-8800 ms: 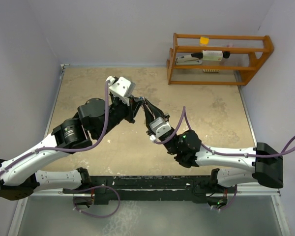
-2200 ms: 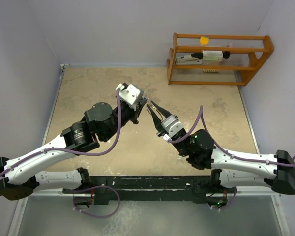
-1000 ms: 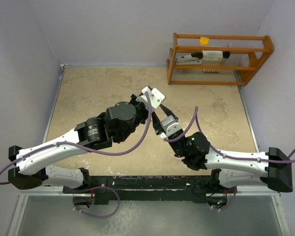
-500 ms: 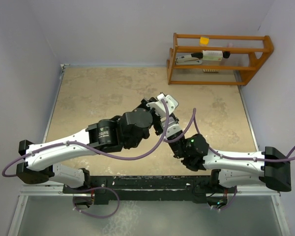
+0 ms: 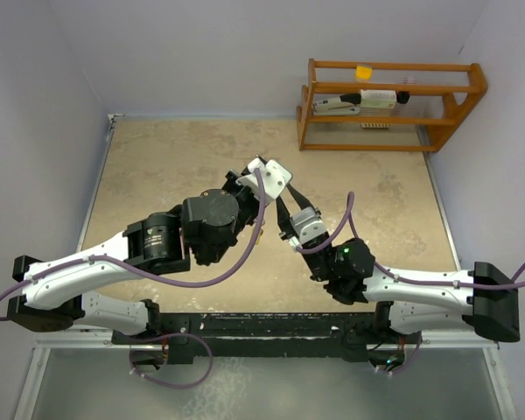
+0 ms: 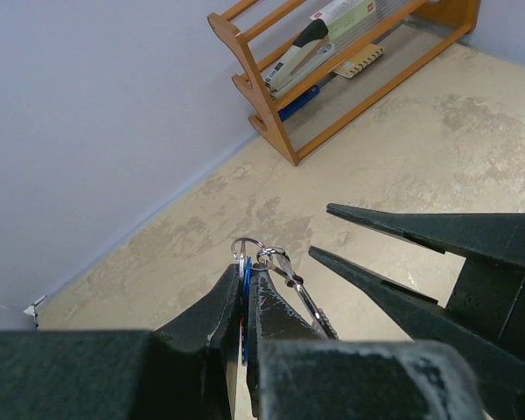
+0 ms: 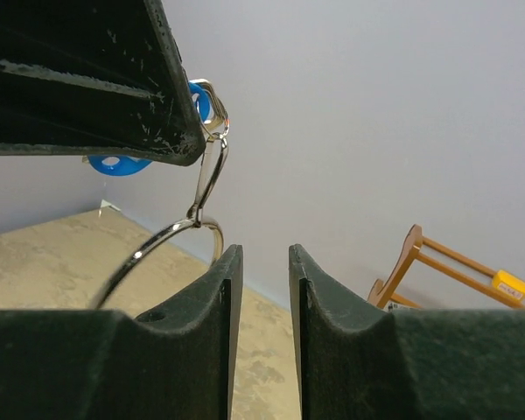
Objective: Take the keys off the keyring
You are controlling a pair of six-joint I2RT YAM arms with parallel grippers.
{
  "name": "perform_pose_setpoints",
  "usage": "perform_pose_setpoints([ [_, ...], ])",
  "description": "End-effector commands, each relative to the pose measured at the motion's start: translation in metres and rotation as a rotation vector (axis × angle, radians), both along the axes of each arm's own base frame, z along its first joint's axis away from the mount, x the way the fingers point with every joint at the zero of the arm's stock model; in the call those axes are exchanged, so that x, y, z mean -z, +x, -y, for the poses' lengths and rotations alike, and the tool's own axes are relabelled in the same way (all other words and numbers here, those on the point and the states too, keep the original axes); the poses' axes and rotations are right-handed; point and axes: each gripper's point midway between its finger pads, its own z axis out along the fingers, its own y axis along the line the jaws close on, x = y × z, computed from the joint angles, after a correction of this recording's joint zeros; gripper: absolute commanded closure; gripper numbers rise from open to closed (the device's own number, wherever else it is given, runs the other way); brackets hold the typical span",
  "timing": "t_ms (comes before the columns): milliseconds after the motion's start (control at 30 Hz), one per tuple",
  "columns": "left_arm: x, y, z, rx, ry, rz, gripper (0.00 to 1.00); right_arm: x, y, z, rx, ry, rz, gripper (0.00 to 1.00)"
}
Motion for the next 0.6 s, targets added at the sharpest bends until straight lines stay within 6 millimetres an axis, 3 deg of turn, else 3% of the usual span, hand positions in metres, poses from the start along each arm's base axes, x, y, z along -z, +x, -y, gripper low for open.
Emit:
perform_pose_setpoints([
  [0,-0.012,-0.002,-0.001,0.001,-0.077,0.003,1.0,-0.032,-0.001,0.013,0.008,0.117,0.022,0.71],
  [400,-0.012,0.0,-0.014,-0.075,-0.07,-0.038,1.0,-0.049,-0.007,0.02,-0.019,0.133,0.012,0.79],
  [567,-0.01,0.0,-0.014,-0.094,-0.085,-0.053,1.0,-0.053,-0.014,0.01,-0.11,0.156,-0.007,0.79],
])
